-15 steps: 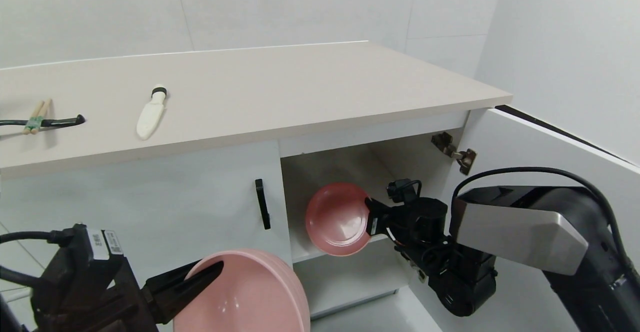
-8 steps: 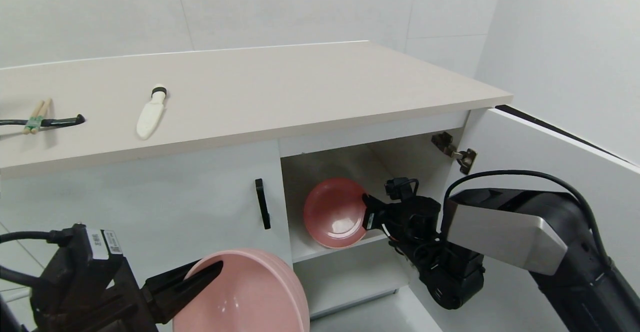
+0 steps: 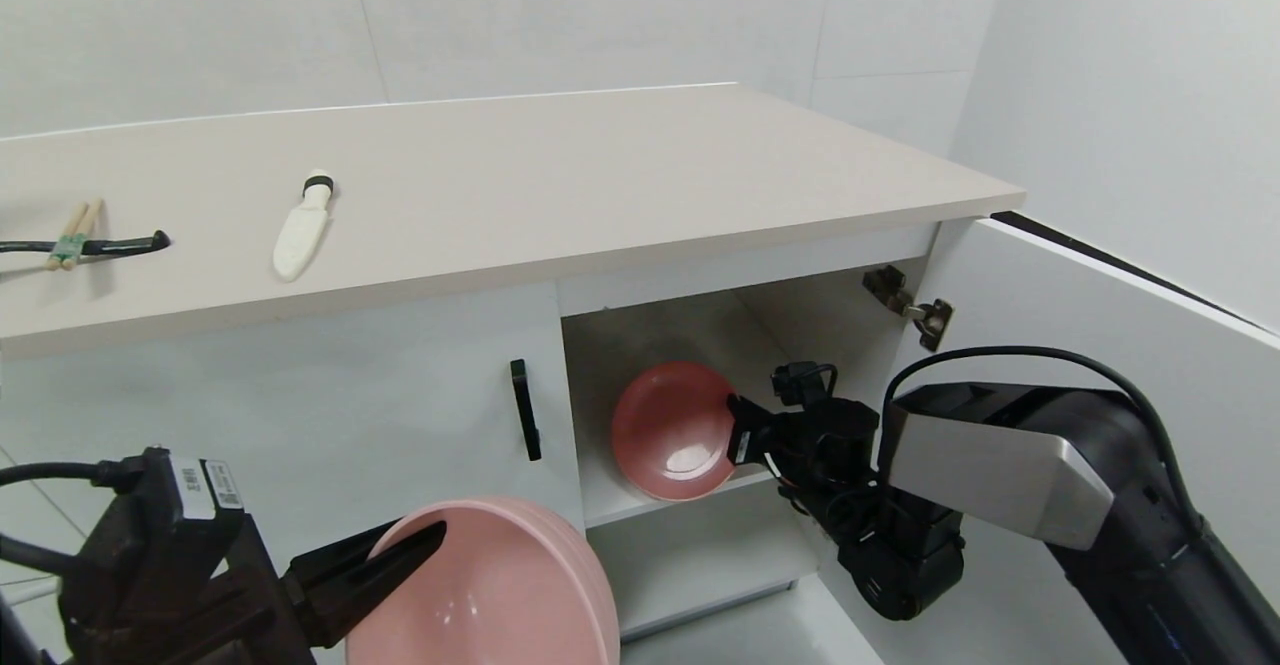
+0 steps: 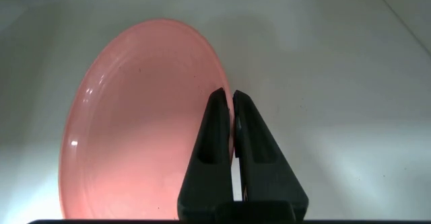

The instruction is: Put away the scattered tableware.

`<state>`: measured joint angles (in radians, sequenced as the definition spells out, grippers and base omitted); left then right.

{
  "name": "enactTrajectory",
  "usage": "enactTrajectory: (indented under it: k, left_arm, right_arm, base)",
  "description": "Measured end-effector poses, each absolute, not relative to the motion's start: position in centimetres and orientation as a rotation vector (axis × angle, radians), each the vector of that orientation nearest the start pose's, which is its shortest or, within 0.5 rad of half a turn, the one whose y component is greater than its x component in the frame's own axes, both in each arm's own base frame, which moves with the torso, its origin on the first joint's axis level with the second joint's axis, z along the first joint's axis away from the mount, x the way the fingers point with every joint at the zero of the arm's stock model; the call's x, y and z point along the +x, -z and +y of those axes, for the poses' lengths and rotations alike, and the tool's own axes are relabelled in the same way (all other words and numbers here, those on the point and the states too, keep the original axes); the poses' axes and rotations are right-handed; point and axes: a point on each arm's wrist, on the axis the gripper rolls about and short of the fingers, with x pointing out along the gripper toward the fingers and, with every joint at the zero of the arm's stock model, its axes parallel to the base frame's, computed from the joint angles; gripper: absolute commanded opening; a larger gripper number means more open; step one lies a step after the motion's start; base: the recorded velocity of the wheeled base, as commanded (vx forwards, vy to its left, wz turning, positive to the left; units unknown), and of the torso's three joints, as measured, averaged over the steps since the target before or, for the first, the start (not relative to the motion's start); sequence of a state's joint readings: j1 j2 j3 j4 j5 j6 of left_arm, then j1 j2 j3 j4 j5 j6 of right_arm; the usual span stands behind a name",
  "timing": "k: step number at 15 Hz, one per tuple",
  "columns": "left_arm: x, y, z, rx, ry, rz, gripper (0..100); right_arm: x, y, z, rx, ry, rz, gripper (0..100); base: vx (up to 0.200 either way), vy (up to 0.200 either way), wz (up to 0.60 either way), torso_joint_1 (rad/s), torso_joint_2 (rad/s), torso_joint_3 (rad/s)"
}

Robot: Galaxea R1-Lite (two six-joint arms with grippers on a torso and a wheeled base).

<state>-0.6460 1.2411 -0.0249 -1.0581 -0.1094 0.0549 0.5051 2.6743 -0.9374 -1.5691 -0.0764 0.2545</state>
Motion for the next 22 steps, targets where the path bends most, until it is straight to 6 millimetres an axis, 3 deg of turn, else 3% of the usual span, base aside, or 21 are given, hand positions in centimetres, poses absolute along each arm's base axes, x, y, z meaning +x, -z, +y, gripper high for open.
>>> enactTrajectory:
  k: [8,16,22]
  left_arm:
    - [10.9,-12.5,-8.5,0.112,0.758,0.166,0]
    - [10.9,-12.5,-8.6,0.113,0.758,0.169,0]
    - [10.9,-12.5,-8.6,0.114,0.76,0.168,0]
  right_arm:
    - [36.3,6.9,20.4,0.213,-0.454,0.222,0]
    - [37.8,7.0,20.9,0.349,-0.427,0.3,0]
    - [38.5,7.6,21.0,0.336,-0.395,0.368,0]
  base:
    - [0.0,0.0,0.0,0.0,0.0,0.0]
    - [0.0,0.0,0.0,0.0,0.0,0.0]
    - [0.0,0.0,0.0,0.0,0.0,0.0]
